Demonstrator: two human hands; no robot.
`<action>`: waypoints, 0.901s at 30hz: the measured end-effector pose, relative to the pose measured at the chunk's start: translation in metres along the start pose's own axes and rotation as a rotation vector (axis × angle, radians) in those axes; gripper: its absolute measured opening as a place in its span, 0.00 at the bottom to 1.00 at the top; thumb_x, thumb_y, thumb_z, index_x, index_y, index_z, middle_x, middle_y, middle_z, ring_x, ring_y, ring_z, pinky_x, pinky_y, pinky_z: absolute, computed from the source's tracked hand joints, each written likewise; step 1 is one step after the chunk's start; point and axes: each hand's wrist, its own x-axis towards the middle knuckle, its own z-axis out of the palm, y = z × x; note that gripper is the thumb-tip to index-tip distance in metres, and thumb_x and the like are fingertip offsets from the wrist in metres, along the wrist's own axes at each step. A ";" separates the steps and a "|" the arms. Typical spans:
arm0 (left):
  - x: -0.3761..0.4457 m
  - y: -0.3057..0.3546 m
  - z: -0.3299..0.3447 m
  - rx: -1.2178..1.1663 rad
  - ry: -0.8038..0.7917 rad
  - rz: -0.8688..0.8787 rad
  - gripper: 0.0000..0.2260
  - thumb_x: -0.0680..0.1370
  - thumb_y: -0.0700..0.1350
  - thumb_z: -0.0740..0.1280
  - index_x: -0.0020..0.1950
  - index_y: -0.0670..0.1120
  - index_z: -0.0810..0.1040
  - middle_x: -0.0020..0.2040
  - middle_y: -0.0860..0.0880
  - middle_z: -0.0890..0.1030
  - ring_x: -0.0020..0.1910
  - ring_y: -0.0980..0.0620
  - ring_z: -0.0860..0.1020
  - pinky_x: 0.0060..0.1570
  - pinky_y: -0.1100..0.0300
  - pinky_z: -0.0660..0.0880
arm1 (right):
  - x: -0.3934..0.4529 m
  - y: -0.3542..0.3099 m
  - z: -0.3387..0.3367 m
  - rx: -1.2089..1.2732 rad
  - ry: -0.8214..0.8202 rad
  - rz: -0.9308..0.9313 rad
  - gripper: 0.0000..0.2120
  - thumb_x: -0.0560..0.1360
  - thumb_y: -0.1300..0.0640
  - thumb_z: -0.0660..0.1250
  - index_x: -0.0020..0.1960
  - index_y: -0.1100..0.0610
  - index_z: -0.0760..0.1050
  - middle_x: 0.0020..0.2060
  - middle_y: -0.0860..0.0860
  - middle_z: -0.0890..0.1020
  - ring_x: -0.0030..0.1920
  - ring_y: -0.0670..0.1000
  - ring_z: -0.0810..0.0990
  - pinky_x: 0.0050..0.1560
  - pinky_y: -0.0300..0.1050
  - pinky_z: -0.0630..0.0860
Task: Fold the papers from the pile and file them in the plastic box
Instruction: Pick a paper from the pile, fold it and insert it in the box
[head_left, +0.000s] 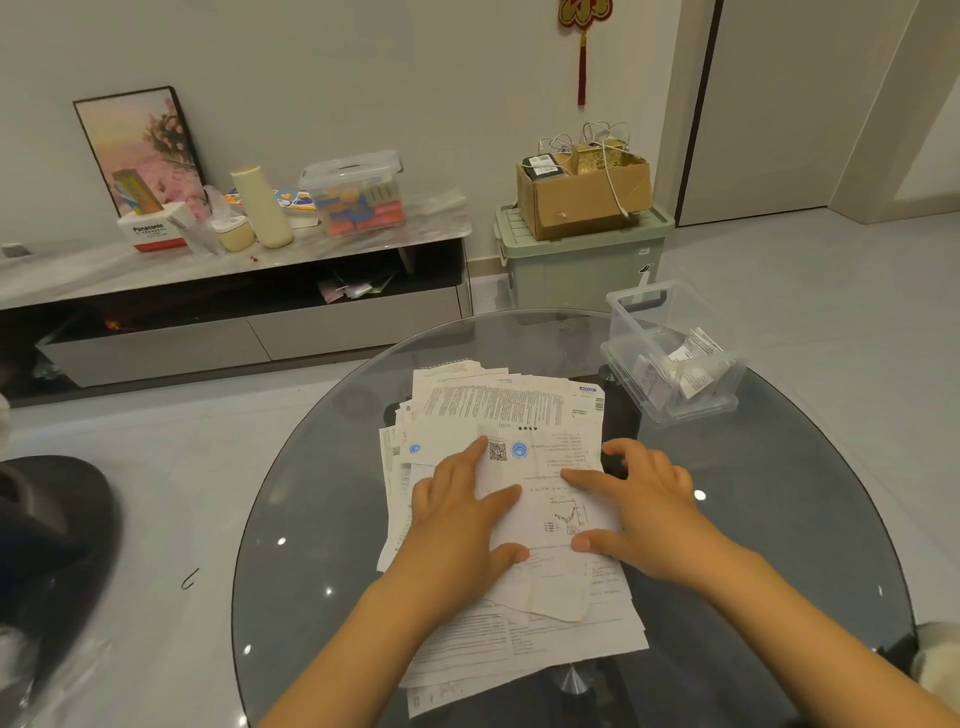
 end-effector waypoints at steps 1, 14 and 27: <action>0.000 -0.001 -0.002 0.038 0.000 0.034 0.26 0.77 0.61 0.61 0.73 0.58 0.62 0.77 0.54 0.38 0.75 0.50 0.40 0.73 0.51 0.41 | 0.000 0.001 -0.001 -0.026 -0.016 -0.018 0.33 0.72 0.37 0.64 0.73 0.38 0.56 0.72 0.45 0.50 0.71 0.51 0.48 0.71 0.48 0.46; 0.001 0.002 -0.009 -0.181 0.145 0.195 0.22 0.75 0.62 0.54 0.57 0.52 0.79 0.59 0.59 0.78 0.59 0.63 0.70 0.71 0.64 0.52 | 0.000 0.003 -0.002 0.097 0.147 -0.220 0.13 0.80 0.49 0.57 0.58 0.49 0.78 0.60 0.42 0.77 0.70 0.42 0.62 0.71 0.40 0.42; 0.005 0.008 -0.006 -0.484 0.155 -0.086 0.24 0.75 0.50 0.69 0.67 0.60 0.62 0.61 0.58 0.73 0.58 0.57 0.74 0.60 0.61 0.72 | -0.002 0.003 -0.007 0.299 0.144 -0.084 0.19 0.76 0.50 0.65 0.64 0.41 0.65 0.58 0.45 0.77 0.45 0.42 0.74 0.48 0.41 0.76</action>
